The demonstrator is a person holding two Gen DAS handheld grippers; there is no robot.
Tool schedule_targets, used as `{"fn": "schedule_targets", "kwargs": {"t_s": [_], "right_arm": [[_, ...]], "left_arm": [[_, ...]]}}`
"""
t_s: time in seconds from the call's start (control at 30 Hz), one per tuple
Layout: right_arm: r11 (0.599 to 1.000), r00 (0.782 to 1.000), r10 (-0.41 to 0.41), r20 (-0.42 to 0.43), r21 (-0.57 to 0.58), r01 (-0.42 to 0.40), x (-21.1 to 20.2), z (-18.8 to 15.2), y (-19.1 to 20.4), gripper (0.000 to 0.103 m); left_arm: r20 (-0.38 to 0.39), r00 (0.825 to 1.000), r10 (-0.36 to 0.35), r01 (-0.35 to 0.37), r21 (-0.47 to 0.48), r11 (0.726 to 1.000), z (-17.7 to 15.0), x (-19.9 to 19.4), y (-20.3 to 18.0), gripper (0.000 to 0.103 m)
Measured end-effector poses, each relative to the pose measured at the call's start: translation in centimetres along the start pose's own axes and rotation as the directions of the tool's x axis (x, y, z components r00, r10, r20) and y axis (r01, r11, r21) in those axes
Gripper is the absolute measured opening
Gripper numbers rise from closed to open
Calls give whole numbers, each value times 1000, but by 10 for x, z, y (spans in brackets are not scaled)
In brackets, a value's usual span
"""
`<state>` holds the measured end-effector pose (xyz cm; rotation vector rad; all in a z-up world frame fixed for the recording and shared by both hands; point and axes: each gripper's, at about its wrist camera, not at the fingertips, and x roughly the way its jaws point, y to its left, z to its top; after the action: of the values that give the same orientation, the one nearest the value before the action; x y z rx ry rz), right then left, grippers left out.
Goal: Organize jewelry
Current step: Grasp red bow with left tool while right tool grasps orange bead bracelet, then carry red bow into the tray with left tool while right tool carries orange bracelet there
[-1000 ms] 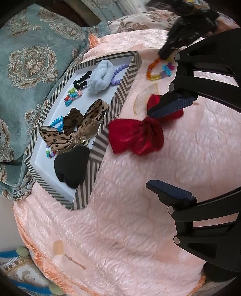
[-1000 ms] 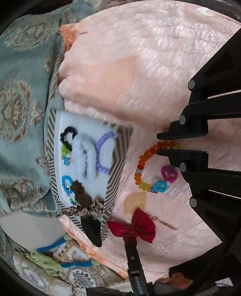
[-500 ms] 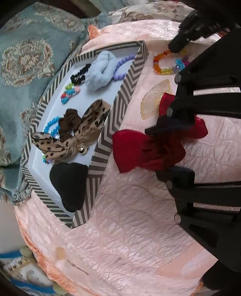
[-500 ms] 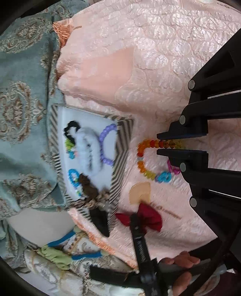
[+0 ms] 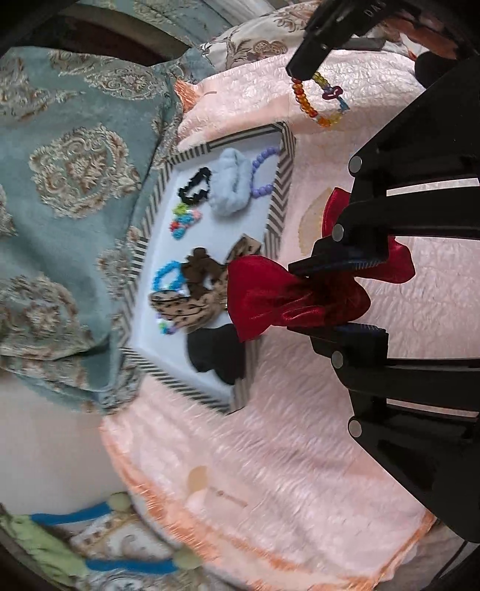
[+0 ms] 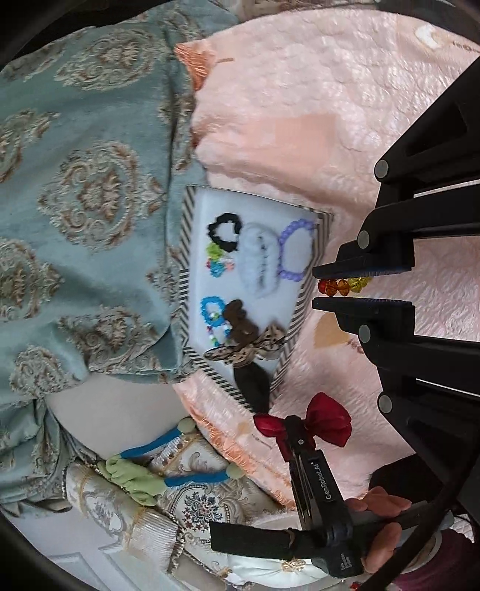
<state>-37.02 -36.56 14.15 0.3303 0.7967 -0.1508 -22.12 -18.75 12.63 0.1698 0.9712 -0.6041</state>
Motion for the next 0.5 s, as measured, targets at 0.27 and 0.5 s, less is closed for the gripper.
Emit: {"fn": "schedule_targets", "kwargs": {"t_s": [0.27, 0.5], "right_arm": [[1000, 1000, -9, 19, -29, 9, -11, 13, 9, 9], [999, 1000, -10, 14, -47, 10, -10, 19, 16, 9]], "left_arm": [[66, 997, 50, -53, 50, 997, 5, -19, -5, 22], [87, 993, 73, -79, 59, 995, 7, -21, -3, 22]]}}
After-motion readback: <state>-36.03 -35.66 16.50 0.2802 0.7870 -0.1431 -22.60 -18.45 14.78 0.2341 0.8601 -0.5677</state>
